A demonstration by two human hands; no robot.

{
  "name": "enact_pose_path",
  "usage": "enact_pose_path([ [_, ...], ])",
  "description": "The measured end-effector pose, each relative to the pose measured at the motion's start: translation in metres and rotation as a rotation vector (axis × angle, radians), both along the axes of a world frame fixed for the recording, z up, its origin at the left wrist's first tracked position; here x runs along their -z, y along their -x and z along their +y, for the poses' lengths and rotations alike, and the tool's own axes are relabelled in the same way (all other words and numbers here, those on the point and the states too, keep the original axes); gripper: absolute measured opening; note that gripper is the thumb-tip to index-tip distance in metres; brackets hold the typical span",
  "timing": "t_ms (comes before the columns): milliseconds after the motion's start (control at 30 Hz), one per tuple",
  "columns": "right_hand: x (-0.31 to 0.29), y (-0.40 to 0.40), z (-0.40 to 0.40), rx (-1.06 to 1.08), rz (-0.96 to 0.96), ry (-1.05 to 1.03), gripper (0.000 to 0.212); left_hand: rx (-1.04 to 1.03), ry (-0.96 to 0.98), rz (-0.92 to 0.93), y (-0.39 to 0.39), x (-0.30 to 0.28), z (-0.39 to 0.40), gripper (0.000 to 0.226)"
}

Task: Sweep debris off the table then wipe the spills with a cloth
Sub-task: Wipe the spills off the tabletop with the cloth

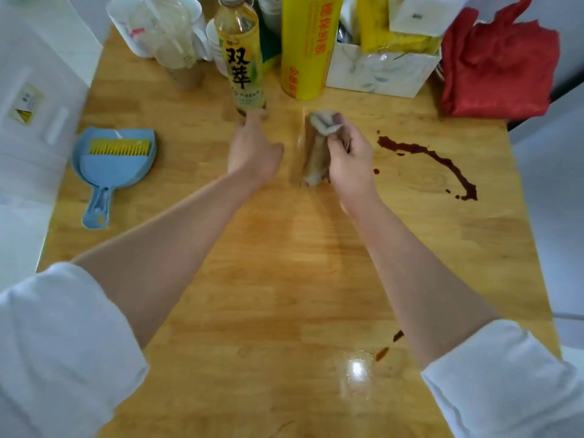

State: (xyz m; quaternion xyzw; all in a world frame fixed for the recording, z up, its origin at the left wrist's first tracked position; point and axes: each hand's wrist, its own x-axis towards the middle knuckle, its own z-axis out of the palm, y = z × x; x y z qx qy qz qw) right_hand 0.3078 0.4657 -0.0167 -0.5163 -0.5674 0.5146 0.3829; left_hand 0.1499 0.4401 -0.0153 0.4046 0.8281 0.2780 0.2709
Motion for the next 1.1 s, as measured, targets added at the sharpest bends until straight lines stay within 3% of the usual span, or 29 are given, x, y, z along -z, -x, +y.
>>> enact_pose_path([
  [67, -0.004, -0.03, -0.021, 0.056, 0.071, 0.056, 0.028, 0.173, 0.062, 0.064, -0.032, 0.001, -0.03, 0.049],
  [200, -0.026, -0.101, -0.064, 0.162, 0.123, 0.134, 0.032, 0.327, 0.067, 0.155, -0.091, -0.005, -0.08, 0.039],
  [400, -0.052, -0.216, -0.145, 0.357, 0.002, 0.212, 0.013, 0.478, 0.357, 0.228, -0.155, -0.005, -0.133, 0.052],
  [467, -0.063, -0.255, -0.172, 0.415, -0.142, 0.069, 0.01, 0.509, 0.427, 0.238, -0.172, -0.007, -0.144, 0.058],
  [600, -0.052, -0.32, -0.202, 0.413, -0.609, -0.076, 0.011, 0.542, 0.506, 0.256, -0.203, -0.008, -0.161, 0.067],
  [667, -0.025, -0.346, -0.205, 0.447, -0.778, 0.004, 0.01, 0.544, 0.549, 0.286, -0.213, -0.005, -0.164, 0.071],
  [767, 0.016, -0.366, -0.208, 0.502, -0.788, 0.219, 0.015, 0.547, 0.646, 0.292, -0.213, 0.001, -0.168, 0.077],
  [933, 0.036, -0.366, -0.202, 0.375, -0.765, 0.158, 0.019, 0.538, 0.687, 0.252, -0.213, 0.004, -0.171, 0.085],
  [1100, 0.037, -0.389, -0.242, 0.162, -0.942, 0.102, 0.015, 0.517, 0.677, 0.248, -0.213, 0.005, -0.169, 0.087],
])
